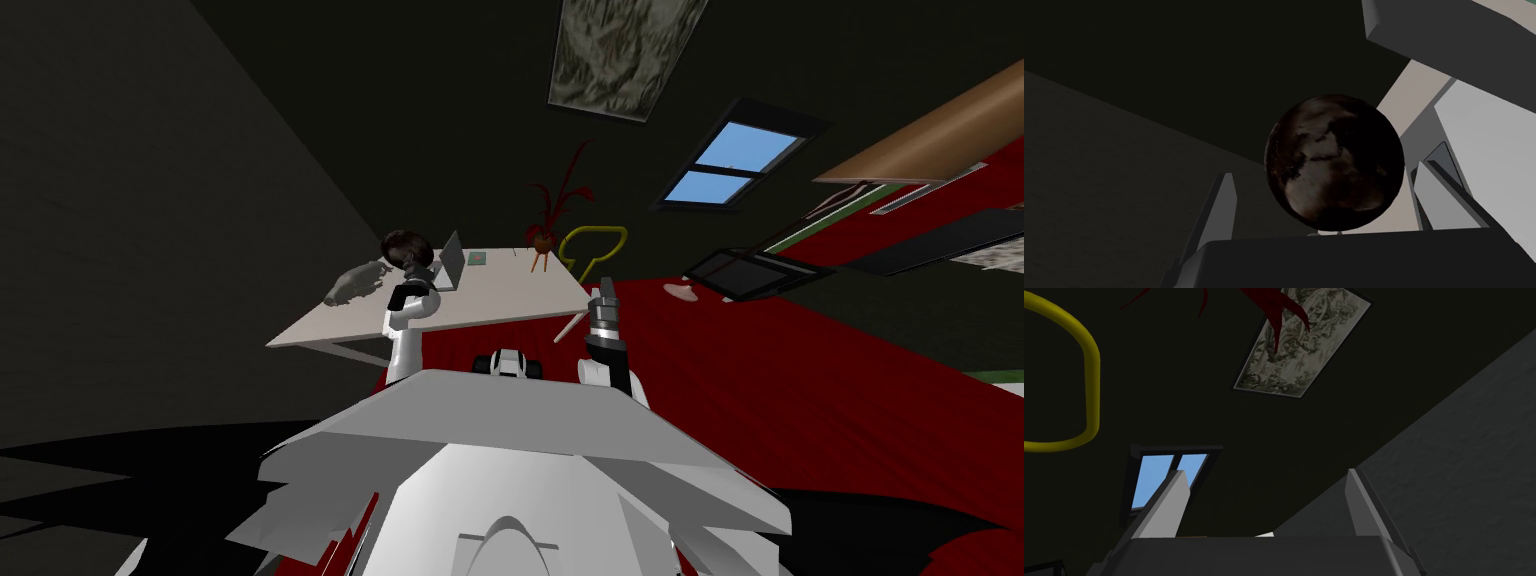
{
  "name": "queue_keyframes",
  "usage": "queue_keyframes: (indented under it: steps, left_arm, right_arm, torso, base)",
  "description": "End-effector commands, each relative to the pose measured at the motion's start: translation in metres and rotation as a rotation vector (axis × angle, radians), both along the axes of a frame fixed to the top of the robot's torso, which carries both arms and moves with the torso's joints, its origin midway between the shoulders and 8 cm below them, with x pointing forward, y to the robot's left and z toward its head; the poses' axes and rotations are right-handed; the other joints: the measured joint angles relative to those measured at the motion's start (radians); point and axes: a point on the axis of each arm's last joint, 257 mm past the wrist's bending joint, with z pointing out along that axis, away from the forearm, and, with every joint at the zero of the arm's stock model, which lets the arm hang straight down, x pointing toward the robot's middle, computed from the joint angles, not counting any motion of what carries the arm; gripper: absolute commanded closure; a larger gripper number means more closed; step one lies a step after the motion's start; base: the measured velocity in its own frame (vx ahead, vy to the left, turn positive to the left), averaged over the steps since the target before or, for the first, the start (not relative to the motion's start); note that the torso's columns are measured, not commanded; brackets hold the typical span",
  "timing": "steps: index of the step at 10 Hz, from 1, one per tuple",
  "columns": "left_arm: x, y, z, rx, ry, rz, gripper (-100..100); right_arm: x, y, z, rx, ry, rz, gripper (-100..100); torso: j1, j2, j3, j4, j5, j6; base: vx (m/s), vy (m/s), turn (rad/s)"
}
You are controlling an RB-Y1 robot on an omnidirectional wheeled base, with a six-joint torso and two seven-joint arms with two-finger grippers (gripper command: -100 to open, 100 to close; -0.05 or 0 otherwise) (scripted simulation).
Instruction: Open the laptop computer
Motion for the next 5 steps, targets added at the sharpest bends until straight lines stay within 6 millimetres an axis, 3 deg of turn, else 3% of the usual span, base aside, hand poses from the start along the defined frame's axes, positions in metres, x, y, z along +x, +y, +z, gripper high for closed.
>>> queue_keyframes:
  steps: [1, 5]
  left_arm:
    - [0.006, 0.010, -0.012, -0.064, 0.033, 0.010, -100]
    - [0.015, 0.018, -0.029, -0.155, 0.072, 0.016, -100]
  right_arm:
    - [0.000, 0.000, 0.000, 0.000, 0.000, 0.000, 0]
    - [0.000, 0.000, 0.000, 0.000, 0.000, 0.000, 0]
  torso:
    - [0.000, 0.000, 0.000, 0.000, 0.000, 0.000]
    - [0.000, -0.003, -0.002, -0.001, 0.000, 0.000]
  base:
    - [0.045, -0.092, -0.041]
    - [0.066, -0.078, -0.031]
